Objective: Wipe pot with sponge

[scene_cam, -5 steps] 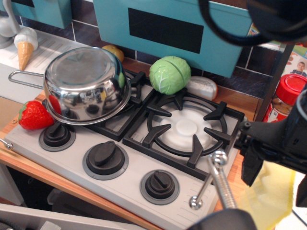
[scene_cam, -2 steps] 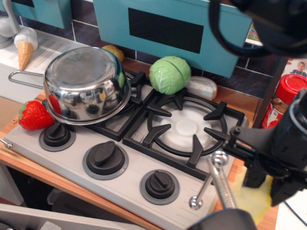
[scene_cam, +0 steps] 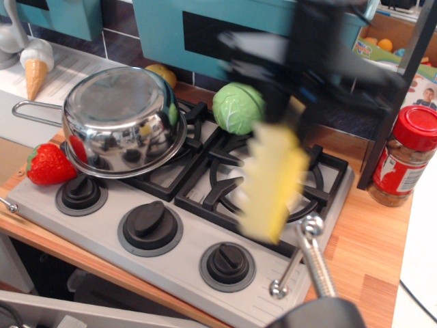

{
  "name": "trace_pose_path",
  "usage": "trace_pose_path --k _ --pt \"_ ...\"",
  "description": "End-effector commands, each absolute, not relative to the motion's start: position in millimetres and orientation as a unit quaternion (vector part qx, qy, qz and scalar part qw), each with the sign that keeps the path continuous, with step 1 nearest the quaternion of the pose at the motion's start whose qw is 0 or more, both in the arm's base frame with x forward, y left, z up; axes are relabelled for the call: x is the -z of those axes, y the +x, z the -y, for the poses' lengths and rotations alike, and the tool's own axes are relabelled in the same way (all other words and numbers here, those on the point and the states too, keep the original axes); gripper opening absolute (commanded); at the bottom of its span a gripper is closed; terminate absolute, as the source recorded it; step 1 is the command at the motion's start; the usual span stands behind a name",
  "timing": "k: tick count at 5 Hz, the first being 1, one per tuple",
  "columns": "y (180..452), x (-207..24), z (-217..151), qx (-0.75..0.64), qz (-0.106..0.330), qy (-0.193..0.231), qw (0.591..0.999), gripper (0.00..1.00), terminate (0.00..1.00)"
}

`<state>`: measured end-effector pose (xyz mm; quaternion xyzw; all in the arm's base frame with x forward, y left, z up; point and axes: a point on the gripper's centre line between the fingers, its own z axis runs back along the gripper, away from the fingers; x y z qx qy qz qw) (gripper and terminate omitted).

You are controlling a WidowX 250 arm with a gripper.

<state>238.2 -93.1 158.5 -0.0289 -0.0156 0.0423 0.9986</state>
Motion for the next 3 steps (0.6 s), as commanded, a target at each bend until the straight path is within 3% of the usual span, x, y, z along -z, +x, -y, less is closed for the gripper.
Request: trace_pose_path --k 1,3 --pt "262 -190 8 -0.044 0.055 -0.040 0.997 0.00 0.00" --pt "271 -193 -45 -0.042 0.053 -0.039 0.997 0.00 0.00"
